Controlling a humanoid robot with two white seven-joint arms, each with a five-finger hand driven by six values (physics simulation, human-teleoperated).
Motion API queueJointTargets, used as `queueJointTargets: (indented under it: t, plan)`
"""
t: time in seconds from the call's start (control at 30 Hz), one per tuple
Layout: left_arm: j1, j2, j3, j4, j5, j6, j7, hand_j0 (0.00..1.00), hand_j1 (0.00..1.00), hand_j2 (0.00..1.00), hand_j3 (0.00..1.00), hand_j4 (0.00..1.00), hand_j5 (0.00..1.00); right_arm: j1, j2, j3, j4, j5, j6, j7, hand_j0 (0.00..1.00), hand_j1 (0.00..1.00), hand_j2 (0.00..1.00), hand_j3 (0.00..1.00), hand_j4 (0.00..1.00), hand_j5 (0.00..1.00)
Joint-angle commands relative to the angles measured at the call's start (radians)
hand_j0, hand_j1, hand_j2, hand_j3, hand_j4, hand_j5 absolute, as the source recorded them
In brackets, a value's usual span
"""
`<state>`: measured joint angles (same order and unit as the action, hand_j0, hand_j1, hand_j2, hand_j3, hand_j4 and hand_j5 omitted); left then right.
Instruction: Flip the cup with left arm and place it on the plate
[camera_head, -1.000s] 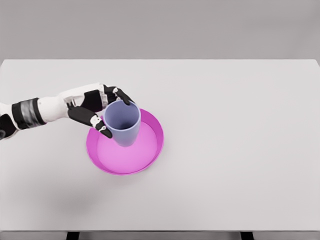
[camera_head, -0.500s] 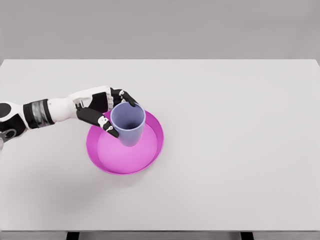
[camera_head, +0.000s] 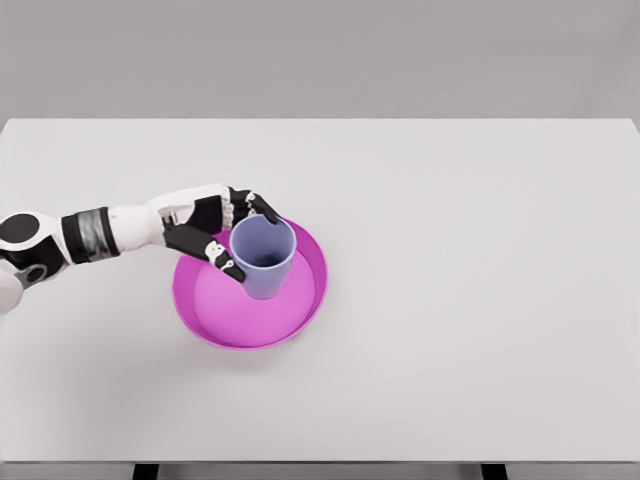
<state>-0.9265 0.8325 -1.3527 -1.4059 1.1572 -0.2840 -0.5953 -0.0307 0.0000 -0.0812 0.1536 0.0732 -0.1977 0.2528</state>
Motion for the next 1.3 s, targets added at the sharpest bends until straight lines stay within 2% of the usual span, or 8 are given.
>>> queueJointTargets:
  t: [0.0,0.03,0.23,0.6,0.87,1.03,1.17,1.27]
  plan:
    - [0.0,-0.006,0.003,0.002,0.003,0.0,0.0,0.55,0.55,0.55,0.55,0.55,0.55,0.0,0.0,0.0,0.0,0.0,0.0,0.0,1.0,1.0,1.0,1.0,1.0,1.0]
    - [0.0,-0.006,0.003,0.002,0.003,0.0,0.0,0.56,0.56,0.56,0.56,0.56,0.56,0.0,0.0,0.0,0.0,0.0,0.0,0.0,1.0,1.0,1.0,1.0,1.0,1.0]
    - [0.002,-0.004,0.006,-0.005,-0.004,-0.004,0.0,0.82,0.82,0.82,0.82,0.82,0.82,0.0,0.0,0.0,0.0,0.0,0.0,0.0,1.0,1.0,1.0,1.0,1.0,1.0]
    - [0.003,0.0,0.003,-0.005,-0.011,-0.003,0.0,1.0,1.0,1.0,1.0,1.0,1.0,0.0,0.0,0.0,0.0,0.0,0.0,0.0,1.0,1.0,1.0,1.0,1.0,1.0]
    - [0.002,0.031,0.015,-0.016,-0.017,-0.017,-0.001,1.0,1.0,1.0,1.0,1.0,1.0,0.0,0.0,0.0,0.0,0.0,0.0,0.0,1.0,1.0,1.0,1.0,1.0,1.0]
    - [-0.015,0.14,0.03,-0.085,-0.017,-0.092,0.0,1.0,1.0,1.0,1.0,1.0,1.0,0.0,0.0,0.0,0.0,0.0,0.0,0.0,1.0,1.0,1.0,1.0,1.0,1.0]
    - [-0.017,0.273,0.132,-0.202,-0.017,-0.139,-0.009,1.0,1.0,1.0,1.0,1.0,1.0,0.0,0.0,0.0,0.0,0.0,0.0,0.0,1.0,1.0,1.0,1.0,1.0,1.0]
    - [-0.015,0.287,0.13,-0.202,-0.017,-0.138,-0.009,1.0,1.0,1.0,1.0,1.0,1.0,0.0,0.0,0.0,0.0,0.0,0.0,0.0,1.0,1.0,1.0,1.0,1.0,1.0]
